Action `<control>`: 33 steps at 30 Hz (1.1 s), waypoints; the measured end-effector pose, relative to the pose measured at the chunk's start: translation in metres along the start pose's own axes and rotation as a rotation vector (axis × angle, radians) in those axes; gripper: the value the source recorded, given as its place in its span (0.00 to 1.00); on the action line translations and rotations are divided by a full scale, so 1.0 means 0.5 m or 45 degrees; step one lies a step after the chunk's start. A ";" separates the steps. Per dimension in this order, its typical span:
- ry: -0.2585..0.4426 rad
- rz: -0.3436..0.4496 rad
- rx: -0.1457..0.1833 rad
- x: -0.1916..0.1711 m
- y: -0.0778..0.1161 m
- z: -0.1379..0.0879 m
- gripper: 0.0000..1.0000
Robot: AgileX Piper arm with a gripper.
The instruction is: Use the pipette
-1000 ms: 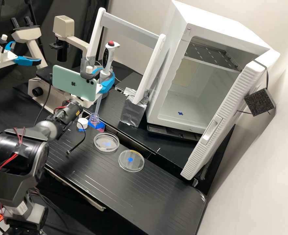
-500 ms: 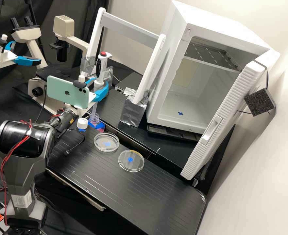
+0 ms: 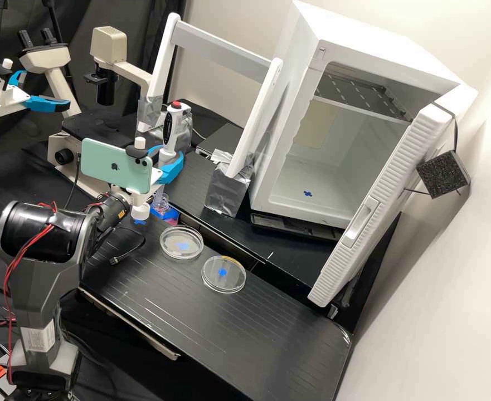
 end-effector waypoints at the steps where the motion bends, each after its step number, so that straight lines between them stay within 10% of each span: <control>1: 0.000 0.000 0.000 0.000 0.000 0.000 0.00; 33: 0.070 0.203 0.106 -0.027 0.102 -0.031 0.00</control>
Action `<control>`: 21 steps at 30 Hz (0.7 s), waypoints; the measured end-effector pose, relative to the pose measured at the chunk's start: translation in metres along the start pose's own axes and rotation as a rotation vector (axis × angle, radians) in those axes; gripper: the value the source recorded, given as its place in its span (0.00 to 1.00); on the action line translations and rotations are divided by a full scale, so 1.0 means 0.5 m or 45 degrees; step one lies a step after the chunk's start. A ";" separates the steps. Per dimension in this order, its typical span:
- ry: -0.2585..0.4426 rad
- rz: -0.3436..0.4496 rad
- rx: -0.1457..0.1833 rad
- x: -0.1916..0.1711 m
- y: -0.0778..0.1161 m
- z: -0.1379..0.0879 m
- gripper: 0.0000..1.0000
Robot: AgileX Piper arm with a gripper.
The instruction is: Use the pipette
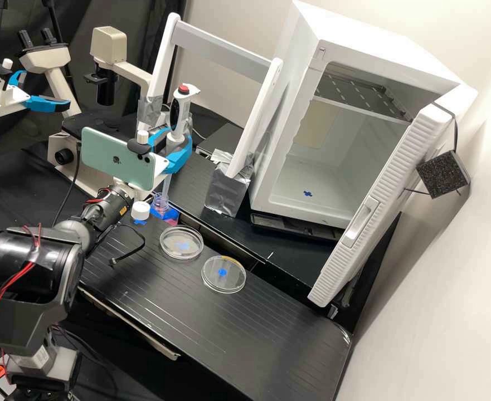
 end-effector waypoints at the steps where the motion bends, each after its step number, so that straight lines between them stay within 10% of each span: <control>1: 0.004 0.016 0.013 0.002 0.006 -0.003 0.00; 9: -0.009 0.051 0.064 0.009 0.038 -0.008 0.00; 21: 0.066 0.066 0.325 -0.001 0.116 -0.001 0.00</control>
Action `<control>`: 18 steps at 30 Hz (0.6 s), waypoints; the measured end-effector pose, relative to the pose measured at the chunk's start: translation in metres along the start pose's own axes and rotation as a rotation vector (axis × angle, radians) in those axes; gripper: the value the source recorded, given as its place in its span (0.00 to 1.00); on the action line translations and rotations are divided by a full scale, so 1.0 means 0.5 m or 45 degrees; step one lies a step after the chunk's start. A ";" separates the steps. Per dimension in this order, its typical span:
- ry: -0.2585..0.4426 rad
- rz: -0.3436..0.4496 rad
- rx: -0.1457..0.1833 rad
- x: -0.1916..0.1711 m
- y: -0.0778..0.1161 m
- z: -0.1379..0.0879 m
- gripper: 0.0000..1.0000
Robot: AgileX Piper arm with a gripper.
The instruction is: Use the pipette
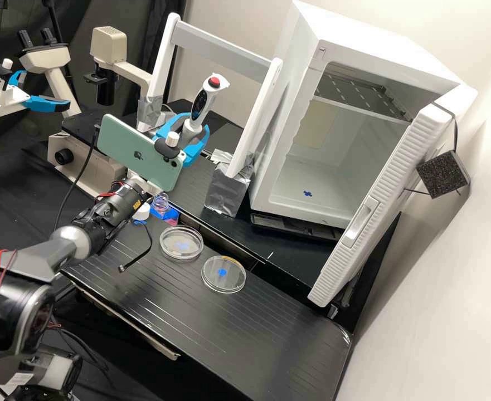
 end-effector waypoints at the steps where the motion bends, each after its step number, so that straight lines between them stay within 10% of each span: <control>1: 0.017 0.008 0.007 -0.002 0.007 -0.003 0.00; 6: 0.066 0.033 0.060 -0.015 0.033 -0.008 0.00; 18: -0.008 0.080 -0.013 -0.087 0.110 0.076 0.00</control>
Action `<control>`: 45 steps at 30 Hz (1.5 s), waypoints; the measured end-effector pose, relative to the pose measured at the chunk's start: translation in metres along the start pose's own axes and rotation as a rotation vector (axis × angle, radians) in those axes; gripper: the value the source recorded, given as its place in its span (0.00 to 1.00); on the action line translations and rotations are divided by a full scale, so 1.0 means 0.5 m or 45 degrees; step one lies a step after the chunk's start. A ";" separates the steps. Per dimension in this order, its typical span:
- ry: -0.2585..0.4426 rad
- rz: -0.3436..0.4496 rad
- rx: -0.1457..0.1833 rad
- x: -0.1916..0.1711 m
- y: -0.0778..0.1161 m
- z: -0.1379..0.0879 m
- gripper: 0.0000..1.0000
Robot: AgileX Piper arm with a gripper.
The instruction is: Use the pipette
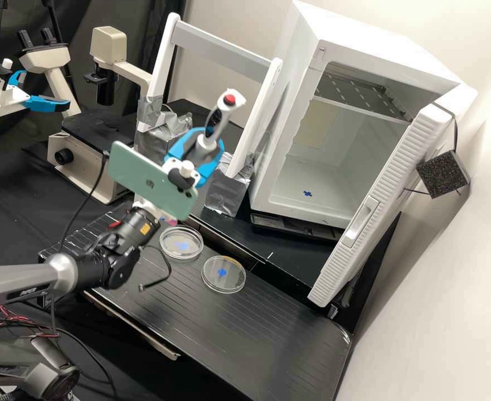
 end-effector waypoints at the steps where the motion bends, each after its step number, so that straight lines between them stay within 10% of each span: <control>1: -0.010 0.032 -0.004 -0.008 0.011 0.009 0.00; 12: -0.062 0.291 0.013 -0.065 0.057 0.037 0.00; 45: -0.027 0.210 0.022 -0.096 0.025 0.032 0.00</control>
